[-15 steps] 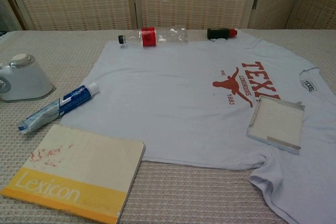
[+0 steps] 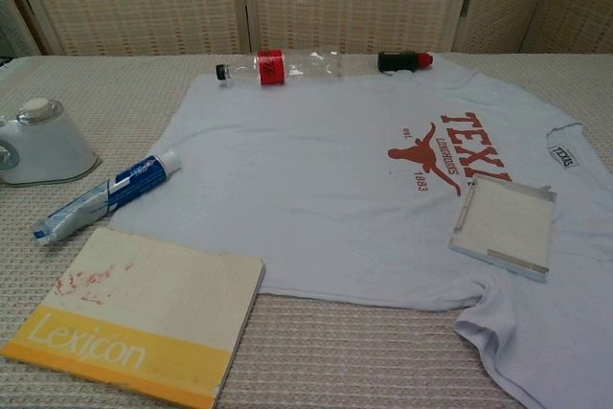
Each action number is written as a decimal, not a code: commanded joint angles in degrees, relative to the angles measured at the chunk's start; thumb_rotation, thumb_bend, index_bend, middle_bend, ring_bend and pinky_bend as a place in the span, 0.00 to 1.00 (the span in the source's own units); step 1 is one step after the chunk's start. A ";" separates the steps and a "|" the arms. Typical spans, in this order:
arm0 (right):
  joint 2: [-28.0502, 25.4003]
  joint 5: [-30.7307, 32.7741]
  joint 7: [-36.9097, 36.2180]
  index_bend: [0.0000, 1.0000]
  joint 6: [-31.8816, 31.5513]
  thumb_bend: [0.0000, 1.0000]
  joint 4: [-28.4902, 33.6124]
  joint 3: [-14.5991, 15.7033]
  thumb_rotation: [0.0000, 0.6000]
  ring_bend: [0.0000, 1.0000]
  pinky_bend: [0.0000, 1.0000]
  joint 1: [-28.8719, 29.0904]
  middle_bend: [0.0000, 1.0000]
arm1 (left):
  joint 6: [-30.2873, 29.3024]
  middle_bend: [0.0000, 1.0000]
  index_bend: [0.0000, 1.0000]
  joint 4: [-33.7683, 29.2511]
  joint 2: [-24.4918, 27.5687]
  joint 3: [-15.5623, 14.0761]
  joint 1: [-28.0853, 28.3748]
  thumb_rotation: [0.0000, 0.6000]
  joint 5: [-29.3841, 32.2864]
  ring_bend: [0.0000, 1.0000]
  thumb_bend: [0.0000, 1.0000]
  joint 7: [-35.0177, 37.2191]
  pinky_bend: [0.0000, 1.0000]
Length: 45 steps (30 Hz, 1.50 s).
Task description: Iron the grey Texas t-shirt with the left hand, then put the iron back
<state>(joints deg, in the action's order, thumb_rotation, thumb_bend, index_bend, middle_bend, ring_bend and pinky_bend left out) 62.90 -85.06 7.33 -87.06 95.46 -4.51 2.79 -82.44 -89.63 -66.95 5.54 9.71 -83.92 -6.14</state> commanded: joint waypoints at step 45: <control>-4.54 2.04 3.81 0.00 0.87 0.00 5.44 -1.16 1.00 0.00 0.10 0.87 0.10 | 25.24 0.49 0.48 46.80 -26.33 8.26 19.99 1.00 16.57 0.37 0.30 8.00 0.28</control>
<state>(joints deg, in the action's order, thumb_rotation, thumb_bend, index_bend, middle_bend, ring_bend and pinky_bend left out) 58.34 -83.04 11.14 -86.22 100.92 -5.68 3.65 -57.48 -44.80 -91.86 13.79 29.06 -66.91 0.59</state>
